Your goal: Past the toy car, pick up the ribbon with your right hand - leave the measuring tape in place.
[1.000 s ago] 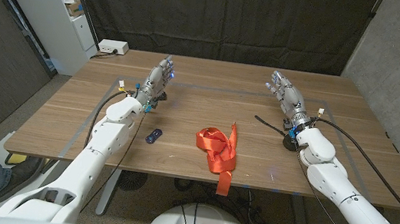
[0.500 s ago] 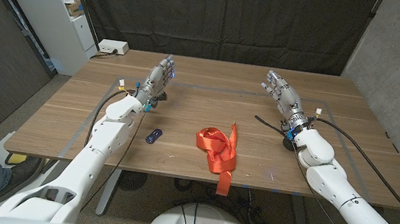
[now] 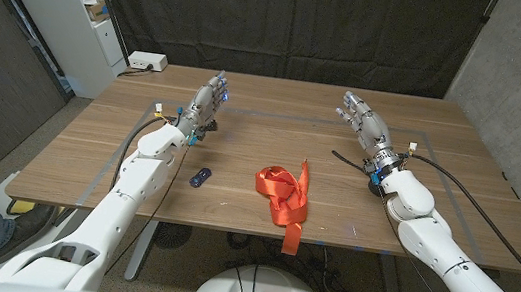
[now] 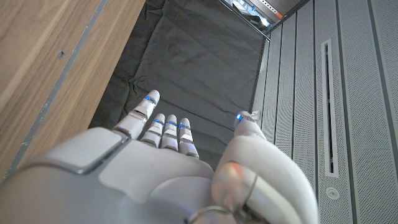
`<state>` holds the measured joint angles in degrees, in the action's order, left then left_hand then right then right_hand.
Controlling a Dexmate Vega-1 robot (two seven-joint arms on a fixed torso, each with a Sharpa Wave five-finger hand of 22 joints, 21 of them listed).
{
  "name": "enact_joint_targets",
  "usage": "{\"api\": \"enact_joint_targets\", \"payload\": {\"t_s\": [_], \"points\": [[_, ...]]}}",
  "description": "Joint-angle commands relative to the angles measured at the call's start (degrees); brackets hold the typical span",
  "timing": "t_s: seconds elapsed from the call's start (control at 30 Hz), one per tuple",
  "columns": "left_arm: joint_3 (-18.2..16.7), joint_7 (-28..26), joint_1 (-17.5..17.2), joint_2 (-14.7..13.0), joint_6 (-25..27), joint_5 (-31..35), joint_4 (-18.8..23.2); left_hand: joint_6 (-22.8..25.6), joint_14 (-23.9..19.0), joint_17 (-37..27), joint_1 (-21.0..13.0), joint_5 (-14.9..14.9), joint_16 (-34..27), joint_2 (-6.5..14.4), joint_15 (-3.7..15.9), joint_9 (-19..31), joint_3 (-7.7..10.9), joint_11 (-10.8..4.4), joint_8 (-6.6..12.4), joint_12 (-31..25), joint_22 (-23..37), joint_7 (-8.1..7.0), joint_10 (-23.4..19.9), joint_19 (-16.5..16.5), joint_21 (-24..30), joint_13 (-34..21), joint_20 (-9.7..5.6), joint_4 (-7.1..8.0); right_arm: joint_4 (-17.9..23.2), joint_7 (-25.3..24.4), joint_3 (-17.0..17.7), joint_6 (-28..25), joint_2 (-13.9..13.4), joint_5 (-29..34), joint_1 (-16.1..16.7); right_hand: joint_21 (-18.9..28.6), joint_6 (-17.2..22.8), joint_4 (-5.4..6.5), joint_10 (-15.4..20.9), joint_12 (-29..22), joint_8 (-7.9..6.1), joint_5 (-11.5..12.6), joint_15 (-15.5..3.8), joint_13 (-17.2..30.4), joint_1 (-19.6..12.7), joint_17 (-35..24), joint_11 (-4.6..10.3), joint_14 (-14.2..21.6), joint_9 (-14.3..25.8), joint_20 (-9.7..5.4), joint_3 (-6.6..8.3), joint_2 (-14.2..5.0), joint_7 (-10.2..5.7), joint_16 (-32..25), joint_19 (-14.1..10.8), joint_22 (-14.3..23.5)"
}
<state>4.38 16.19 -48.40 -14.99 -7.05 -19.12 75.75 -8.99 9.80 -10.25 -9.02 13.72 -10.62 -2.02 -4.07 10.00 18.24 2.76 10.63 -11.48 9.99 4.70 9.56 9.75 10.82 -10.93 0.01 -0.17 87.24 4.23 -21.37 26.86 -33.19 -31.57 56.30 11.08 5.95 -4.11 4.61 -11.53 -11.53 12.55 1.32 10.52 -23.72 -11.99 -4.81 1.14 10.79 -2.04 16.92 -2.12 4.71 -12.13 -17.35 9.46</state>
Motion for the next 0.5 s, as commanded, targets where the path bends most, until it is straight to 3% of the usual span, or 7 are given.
{"api": "enact_joint_targets", "payload": {"t_s": [0.03, 0.5], "points": [[-0.18, 0.17, -0.16, -0.09, -0.17, -0.05, -0.18, 0.09, 2.79, -0.22, -0.40, -0.22, -0.21, 0.43, 0.07, 0.13, 0.09, 0.16, 0.34, -0.44, 0.28, -0.19, 0.89, 4.38, 0.25, -0.12, 0.50, -0.26, 1.11, 0.76, -0.44, 0.95, -0.60, 1.18, 0.57, 0.15, 0.39, -0.44, 0.43, -0.04, -0.15, 0.02, 0.31, 0.28, -0.79, -0.06, -0.07, 0.24, 0.10, 0.16, 0.15, -0.20, -0.09, -0.07, -0.16, 0.31], [-0.28, 0.23, -0.22, -0.04, -0.29, -0.08, -0.55, 0.18, 2.74, -0.22, -0.47, -0.44, -0.22, 0.55, 0.06, 0.14, 0.08, 0.15, 0.32, -0.48, 0.28, -0.13, 0.78, 4.44, 0.27, -0.10, 0.60, -0.41, 2.43, 2.15, -0.69, 2.13, -1.17, 1.35, 1.28, 0.16, 0.63, -0.64, 0.46, 0.00, -0.19, 0.00, 0.38, 0.29, -0.93, -0.03, -0.11, 0.35, 0.11, 0.17, 0.16, -0.24, -0.31, -0.07, -0.28, 0.32]]}}
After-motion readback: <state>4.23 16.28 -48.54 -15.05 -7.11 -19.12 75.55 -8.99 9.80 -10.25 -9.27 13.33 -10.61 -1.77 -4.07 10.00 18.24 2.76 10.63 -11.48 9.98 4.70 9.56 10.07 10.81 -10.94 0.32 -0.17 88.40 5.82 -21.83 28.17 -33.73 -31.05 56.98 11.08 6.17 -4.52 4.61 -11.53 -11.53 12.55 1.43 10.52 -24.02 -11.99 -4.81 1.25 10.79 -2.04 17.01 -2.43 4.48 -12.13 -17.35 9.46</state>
